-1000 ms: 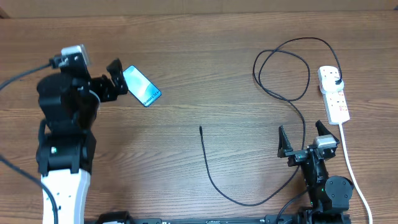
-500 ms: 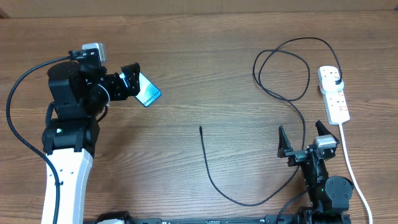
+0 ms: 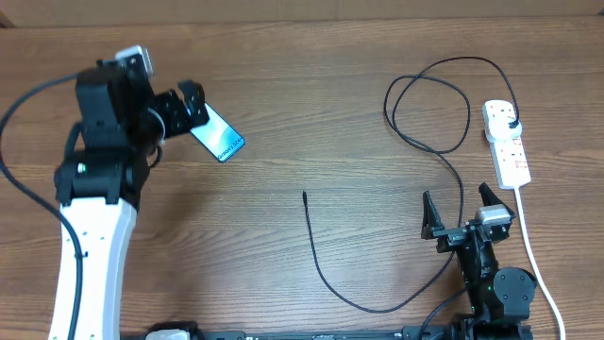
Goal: Plug charger to phone and switch on socket
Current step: 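Move the left gripper forward over the blue phone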
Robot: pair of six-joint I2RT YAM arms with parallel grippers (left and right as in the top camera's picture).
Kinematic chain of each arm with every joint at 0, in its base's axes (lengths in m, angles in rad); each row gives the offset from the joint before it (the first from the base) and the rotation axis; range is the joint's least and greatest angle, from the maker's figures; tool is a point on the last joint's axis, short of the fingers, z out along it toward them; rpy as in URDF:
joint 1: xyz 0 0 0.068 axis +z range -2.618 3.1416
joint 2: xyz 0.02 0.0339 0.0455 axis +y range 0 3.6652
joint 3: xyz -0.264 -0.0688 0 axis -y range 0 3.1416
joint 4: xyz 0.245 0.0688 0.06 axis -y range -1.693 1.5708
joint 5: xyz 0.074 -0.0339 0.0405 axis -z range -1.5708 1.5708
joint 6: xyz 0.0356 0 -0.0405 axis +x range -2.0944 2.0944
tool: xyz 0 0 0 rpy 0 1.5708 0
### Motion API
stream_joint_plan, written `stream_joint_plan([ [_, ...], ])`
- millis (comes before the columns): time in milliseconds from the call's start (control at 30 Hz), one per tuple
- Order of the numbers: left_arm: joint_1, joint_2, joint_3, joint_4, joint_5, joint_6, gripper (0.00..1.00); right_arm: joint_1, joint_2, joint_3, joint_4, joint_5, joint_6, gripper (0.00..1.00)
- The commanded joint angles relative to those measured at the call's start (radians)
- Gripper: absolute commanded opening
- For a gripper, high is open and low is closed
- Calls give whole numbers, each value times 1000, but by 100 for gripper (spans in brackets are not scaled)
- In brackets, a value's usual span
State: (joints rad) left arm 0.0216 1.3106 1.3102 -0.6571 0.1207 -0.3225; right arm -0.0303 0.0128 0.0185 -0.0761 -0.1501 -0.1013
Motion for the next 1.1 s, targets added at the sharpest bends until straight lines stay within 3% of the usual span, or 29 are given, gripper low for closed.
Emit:
stream_joint_plan([
  [0, -39, 100, 144, -59, -81, -53, 100, 9, -10, -11, 4, 3, -1, 100],
  [400, -134, 401, 438, -194, -164, -229, 100, 9, -10, -11, 4, 3, -1, 100],
  [667, -140, 512, 451, -259, -205, -383, 100, 9, -10, -11, 4, 3, -1, 100],
  [1067, -141, 564, 451, -333, -254, -433, 100, 9, -10, -11, 4, 3, -1, 100],
])
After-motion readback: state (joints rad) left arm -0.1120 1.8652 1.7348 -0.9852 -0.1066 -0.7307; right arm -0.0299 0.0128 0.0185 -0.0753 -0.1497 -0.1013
